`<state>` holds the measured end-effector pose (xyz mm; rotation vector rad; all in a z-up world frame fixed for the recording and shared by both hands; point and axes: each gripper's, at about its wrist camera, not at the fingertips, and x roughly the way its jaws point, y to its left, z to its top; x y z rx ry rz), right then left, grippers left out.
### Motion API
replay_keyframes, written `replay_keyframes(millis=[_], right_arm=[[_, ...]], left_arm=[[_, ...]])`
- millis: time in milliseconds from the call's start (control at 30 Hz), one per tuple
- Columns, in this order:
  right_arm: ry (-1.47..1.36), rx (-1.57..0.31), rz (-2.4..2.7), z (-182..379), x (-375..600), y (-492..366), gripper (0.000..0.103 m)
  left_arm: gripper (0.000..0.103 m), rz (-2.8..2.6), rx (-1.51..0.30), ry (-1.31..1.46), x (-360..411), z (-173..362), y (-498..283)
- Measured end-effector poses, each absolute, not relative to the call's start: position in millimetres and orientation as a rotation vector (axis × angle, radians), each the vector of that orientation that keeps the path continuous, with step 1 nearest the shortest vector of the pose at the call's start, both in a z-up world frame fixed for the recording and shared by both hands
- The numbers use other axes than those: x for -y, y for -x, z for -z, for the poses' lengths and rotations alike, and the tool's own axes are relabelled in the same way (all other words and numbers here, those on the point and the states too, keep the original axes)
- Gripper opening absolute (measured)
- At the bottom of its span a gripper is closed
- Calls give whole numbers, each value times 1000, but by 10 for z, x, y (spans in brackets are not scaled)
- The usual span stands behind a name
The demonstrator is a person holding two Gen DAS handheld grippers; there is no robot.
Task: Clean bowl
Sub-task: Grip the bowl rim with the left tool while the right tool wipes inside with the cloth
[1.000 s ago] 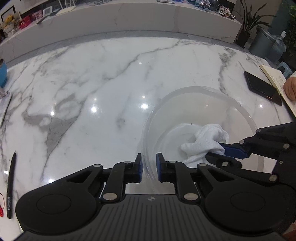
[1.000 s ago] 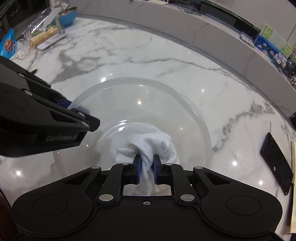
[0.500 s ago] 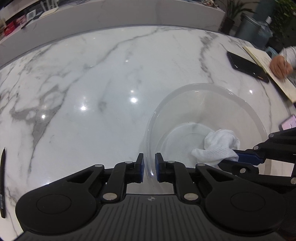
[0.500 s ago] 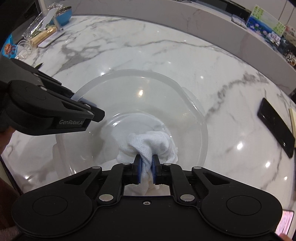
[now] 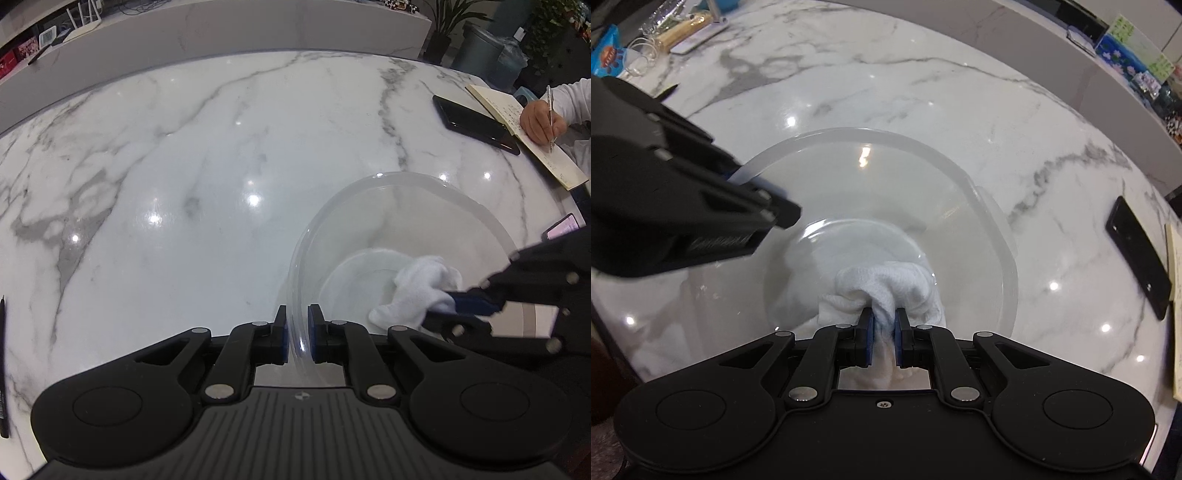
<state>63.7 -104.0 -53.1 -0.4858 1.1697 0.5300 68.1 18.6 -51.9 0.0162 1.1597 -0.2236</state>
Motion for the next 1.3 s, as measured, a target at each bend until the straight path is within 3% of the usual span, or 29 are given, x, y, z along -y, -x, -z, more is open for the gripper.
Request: replay_keyframes(millis=[533,1300], right_arm=[[419,-1133,-778,488,857,-509,9],[532,-1069,-591,545,963,-615,9]], left_arm=[[7,198,-1179,29,-267,525,-703],[8,178,-1197,18,-296,556,-710]])
